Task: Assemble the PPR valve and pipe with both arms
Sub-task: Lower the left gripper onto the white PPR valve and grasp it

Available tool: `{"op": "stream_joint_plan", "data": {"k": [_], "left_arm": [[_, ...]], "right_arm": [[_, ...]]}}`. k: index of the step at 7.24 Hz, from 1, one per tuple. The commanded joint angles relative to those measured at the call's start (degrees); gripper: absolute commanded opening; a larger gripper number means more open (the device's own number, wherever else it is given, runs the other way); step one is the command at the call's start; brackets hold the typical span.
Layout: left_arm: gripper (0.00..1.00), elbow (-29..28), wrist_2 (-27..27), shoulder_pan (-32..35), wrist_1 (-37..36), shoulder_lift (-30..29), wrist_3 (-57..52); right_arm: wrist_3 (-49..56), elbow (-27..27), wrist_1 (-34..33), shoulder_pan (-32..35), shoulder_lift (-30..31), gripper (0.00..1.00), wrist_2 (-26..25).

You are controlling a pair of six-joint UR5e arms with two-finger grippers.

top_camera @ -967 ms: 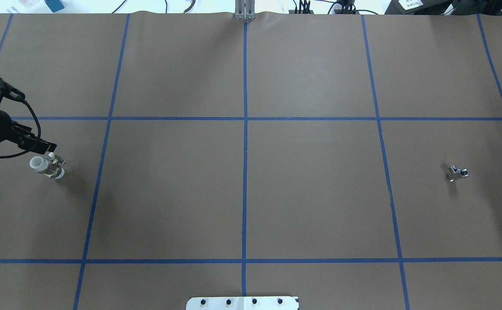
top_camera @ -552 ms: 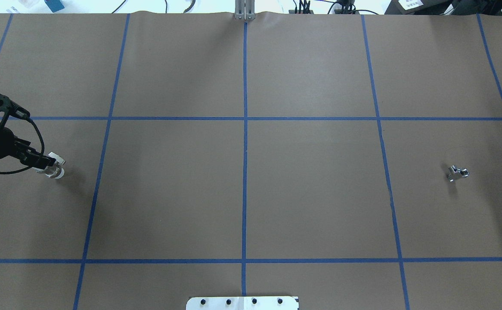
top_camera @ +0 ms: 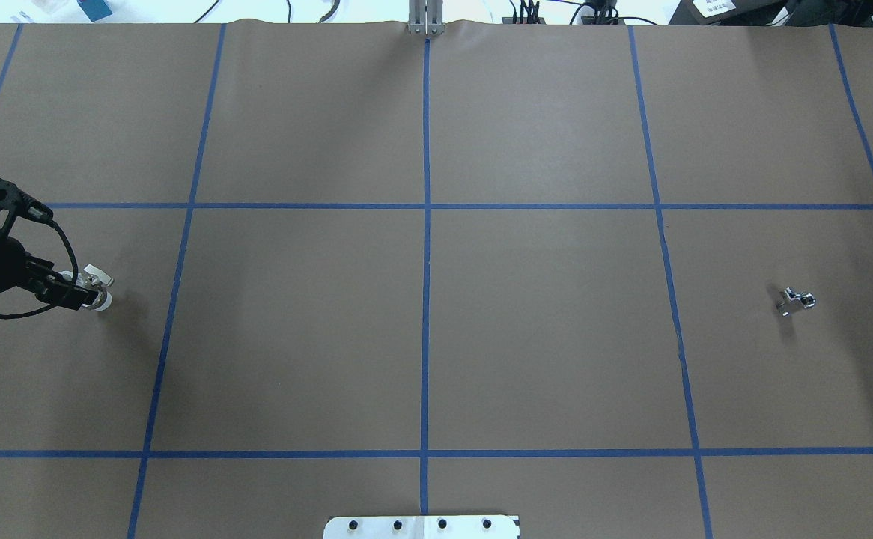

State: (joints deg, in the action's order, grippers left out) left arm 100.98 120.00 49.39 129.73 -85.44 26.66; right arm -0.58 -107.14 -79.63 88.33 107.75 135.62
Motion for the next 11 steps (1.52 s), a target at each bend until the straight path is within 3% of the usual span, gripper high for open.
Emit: {"op": "stream_joint_plan", "data": {"k": [1,5,7,9,11], "left_arm": [[0.94,0.1,-0.3,-0.8,0.1,0.0,0.2],[0.55,0.1,-0.3,-1.1,0.1,-0.1,0.0],[0.04,1.6,-0.1,-1.0,-0.1,0.2,0.0],[0.0,8.5,0.6,-0.7,-3.0,2.0,3.2],[0.0,12.6,0.2,-1.2,-10.0,-3.6,12.8]], "right_arm": [[0.0,0.1,0.0,0.0,0.0,1.0,0.0],[0.0,0.1,0.0,0.0,0.0,1.0,0.0],[0.0,0.1,0.0,0.0,0.0,1.0,0.0],[0.0,0.1,0.1,0.0,0.0,1.0,0.0],[0.0,0.3,0.0,0.0,0.0,1.0,0.0]]}}
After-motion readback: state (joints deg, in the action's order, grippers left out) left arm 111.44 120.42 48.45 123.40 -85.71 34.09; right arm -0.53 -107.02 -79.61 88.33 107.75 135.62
